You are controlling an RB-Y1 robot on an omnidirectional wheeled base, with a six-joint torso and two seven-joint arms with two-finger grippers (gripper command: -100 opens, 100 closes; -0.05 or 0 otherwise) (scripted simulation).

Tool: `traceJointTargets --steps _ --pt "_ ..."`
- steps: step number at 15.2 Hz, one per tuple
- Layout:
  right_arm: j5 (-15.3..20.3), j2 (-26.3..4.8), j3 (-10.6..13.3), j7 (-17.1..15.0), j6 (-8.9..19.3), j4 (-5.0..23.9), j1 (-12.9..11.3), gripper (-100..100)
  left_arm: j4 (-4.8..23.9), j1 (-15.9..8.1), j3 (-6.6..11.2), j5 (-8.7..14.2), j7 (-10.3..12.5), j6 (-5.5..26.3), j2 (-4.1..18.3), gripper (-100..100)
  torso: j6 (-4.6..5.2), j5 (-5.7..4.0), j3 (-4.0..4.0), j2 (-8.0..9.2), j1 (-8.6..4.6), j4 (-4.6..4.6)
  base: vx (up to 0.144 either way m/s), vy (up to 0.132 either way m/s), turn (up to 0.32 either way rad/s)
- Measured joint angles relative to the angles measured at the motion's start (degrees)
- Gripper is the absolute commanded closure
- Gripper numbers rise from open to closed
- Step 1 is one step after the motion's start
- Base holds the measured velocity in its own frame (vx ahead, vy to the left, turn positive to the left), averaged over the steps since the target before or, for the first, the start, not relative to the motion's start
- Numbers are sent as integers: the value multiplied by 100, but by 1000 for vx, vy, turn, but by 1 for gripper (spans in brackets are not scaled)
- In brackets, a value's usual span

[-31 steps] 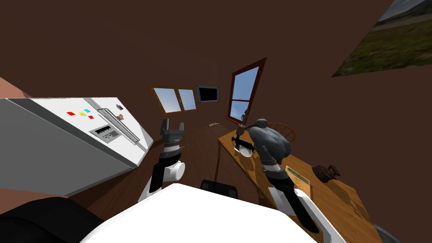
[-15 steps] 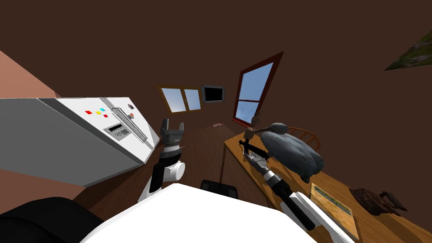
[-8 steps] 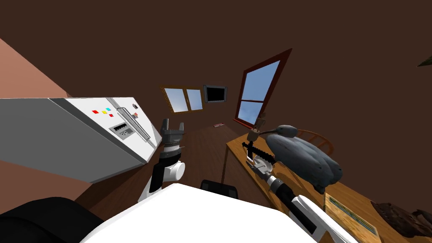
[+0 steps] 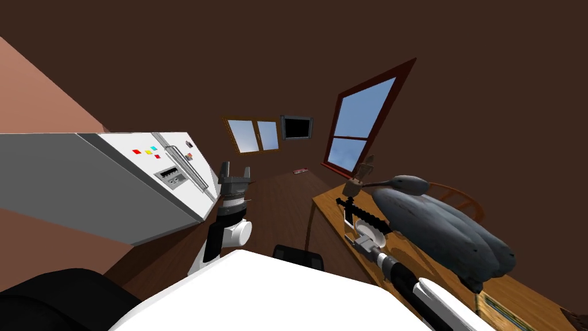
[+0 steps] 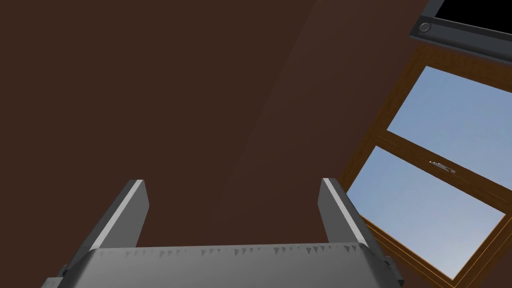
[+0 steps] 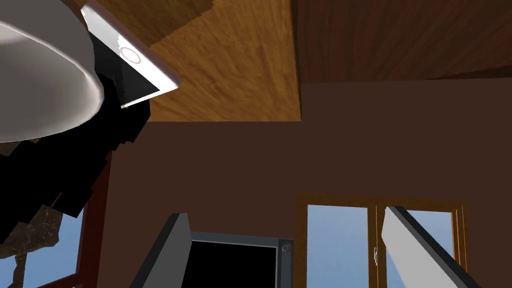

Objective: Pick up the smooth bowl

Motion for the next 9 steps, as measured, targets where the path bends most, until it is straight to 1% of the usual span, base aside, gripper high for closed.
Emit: traceJointTargets --steps 1,2,4,5,6,7,9 --pt "106 -53 73 29 52 96 -33 -100 0 0 0 0 0 0 0 0 -1 0 0 -1 0 0 75 64 89" --pt "219 -170 135 38 117 187 -36 -100 0 0 0 0 0 0 0 0 -1 2 -2 -4 5 0 74 61 67" --pt "428 -293 199 124 167 442 -28 -100 0 0 0 0 0 0 0 0 0 2 -3 -6 8 -1 71 60 70" --pt "531 -375 254 149 233 492 -2 -100 0 0 0 0 0 0 0 0 0 3 -2 -3 7 -1 46 33 16" --pt "591 -412 290 152 273 552 -20 -100 0 0 0 0 0 0 0 0 1 1 0 1 2 0 62 38 60" --pt "693 -446 330 189 291 680 -51 -100 0 0 0 0 0 0 0 0 0 1 0 0 0 0 61 39 69" --pt "821 -552 408 207 358 799 -62 -100 0 0 0 0 0 0 0 0 1 1 2 4 -3 1 46 37 37"
